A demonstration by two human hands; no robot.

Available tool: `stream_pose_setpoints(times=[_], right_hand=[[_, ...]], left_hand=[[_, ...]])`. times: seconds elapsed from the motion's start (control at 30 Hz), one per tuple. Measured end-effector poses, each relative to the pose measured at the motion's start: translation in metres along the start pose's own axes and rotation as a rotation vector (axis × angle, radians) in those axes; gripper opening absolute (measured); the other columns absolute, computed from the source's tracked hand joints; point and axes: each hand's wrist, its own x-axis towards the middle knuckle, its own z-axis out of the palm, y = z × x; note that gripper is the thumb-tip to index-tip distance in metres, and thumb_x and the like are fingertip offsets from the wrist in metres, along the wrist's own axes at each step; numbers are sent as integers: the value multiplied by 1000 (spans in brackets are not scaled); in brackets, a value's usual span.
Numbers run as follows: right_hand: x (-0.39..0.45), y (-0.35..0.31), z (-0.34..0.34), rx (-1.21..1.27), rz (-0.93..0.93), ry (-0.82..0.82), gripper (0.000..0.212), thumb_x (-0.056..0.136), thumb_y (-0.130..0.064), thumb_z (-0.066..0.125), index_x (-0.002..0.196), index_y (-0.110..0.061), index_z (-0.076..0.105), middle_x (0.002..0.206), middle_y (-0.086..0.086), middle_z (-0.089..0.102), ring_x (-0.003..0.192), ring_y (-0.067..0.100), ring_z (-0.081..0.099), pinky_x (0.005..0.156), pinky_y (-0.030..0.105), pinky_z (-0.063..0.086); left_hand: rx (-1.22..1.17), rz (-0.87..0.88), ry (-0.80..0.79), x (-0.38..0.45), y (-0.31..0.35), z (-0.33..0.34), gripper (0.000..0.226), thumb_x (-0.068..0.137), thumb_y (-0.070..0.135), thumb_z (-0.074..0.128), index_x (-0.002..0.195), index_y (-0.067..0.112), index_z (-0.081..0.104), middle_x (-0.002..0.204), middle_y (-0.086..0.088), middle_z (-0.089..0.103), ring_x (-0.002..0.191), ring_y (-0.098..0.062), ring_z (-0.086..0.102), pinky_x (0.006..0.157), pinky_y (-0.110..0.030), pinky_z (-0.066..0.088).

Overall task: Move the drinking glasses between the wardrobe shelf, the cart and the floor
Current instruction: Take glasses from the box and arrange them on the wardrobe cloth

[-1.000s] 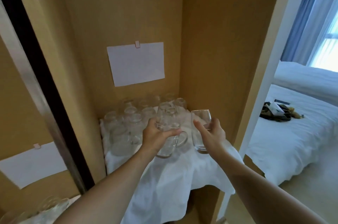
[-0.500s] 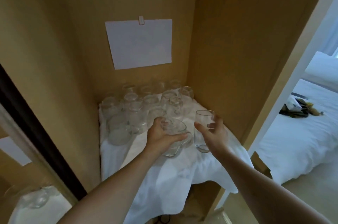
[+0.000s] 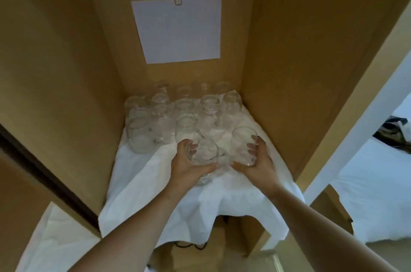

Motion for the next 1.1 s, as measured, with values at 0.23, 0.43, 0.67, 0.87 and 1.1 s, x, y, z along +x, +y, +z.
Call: stream_pose_setpoints(times=[0.23,0.43,0.67,0.87,1.1], right_hand=[[1,24,6,-41,31,-74,108,74,-39,88,153,-40,16,134,-4,54,118,17,56,88,29,46],[7,12,-11,20,63,-61,109,67,-56,87,150,-56,17,131,-2,45,110,14,54,81,21,41],[31,-12,-26,-105,1,130,115,62,-41,95,152,-30,23,146,6,34,127,26,48,106,40,45],[57,-44,-19,-237,-122,165,99,63,-18,95,145,-19,40,141,9,46,127,32,44,106,42,41],[88,-61,4,-533,-295,99,84,71,-8,87,144,-17,47,149,11,43,131,35,43,106,37,40]], left_hand=[[-12,-19,20,-6,-1,1,117,29,50,100,130,36,42,131,9,58,118,1,58,100,-23,50],[-14,-34,65,-10,0,6,113,32,42,99,130,34,42,130,10,57,116,2,58,92,-18,52],[66,-57,46,-3,8,8,115,30,47,99,130,37,42,124,17,59,117,-2,58,98,-24,50],[134,-52,-26,11,14,5,97,29,52,98,111,49,46,119,20,59,111,-2,60,93,-25,53],[116,-54,-90,19,12,0,97,29,52,97,111,49,45,120,18,60,112,-5,60,97,-33,55]])
